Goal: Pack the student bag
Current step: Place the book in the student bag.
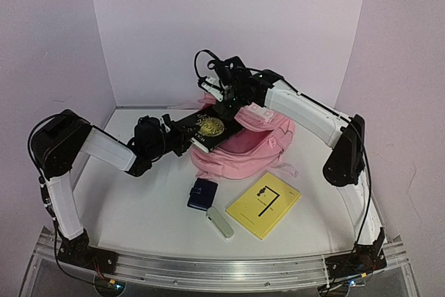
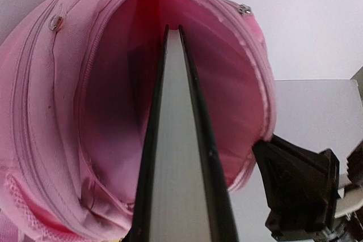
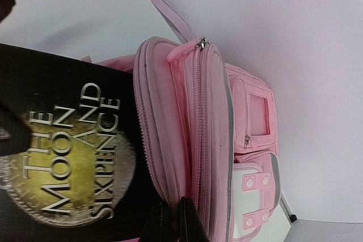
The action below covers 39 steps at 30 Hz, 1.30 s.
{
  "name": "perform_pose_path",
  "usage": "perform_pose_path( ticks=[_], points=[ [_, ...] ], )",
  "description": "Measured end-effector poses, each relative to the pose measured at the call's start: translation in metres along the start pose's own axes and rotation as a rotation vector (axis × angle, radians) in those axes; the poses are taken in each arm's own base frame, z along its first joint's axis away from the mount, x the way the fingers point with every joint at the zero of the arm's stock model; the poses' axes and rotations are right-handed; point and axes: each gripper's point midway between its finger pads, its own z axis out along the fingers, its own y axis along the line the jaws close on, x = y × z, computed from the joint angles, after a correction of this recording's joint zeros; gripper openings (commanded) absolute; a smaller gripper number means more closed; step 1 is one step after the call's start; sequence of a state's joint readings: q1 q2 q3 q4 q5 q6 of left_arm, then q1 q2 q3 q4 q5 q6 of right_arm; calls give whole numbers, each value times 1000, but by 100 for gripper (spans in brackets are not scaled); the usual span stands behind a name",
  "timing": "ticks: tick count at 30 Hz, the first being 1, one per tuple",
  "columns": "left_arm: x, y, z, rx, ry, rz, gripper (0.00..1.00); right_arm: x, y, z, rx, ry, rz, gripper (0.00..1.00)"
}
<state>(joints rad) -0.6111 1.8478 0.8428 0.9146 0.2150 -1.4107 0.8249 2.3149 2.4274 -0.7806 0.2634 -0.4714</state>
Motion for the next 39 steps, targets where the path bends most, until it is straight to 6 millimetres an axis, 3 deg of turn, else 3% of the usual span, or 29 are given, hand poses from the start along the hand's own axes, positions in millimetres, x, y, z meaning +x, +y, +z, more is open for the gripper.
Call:
perform_pose_path(
  ticks=[6,15,17,20,24,26,34,36,39],
  points=[
    [-8,18,46,-32,11,-68,0,-1,6,-2,-39,-15,27,0],
    [-18,17,115,-21,55,-125,6,-3,15,-4,-91,-33,70,0],
    [-19,16,128,-15,67,-126,14,-4,15,-4,-98,-35,78,0],
    [-21,18,139,-17,74,-133,36,-4,15,-5,-100,-37,84,0],
    [-20,28,134,-70,64,-127,60,-3,11,-3,-107,-39,106,0],
    [-20,25,122,-99,50,-117,62,-1,6,0,-112,-41,130,0],
    [-18,-2,81,-210,19,-111,56,0,-3,3,-131,-57,183,0],
    [-16,1,77,-232,20,-114,44,1,-3,3,-132,-58,186,0],
    [-12,13,73,-270,25,-131,11,1,-4,4,-134,-58,190,0]
  ],
)
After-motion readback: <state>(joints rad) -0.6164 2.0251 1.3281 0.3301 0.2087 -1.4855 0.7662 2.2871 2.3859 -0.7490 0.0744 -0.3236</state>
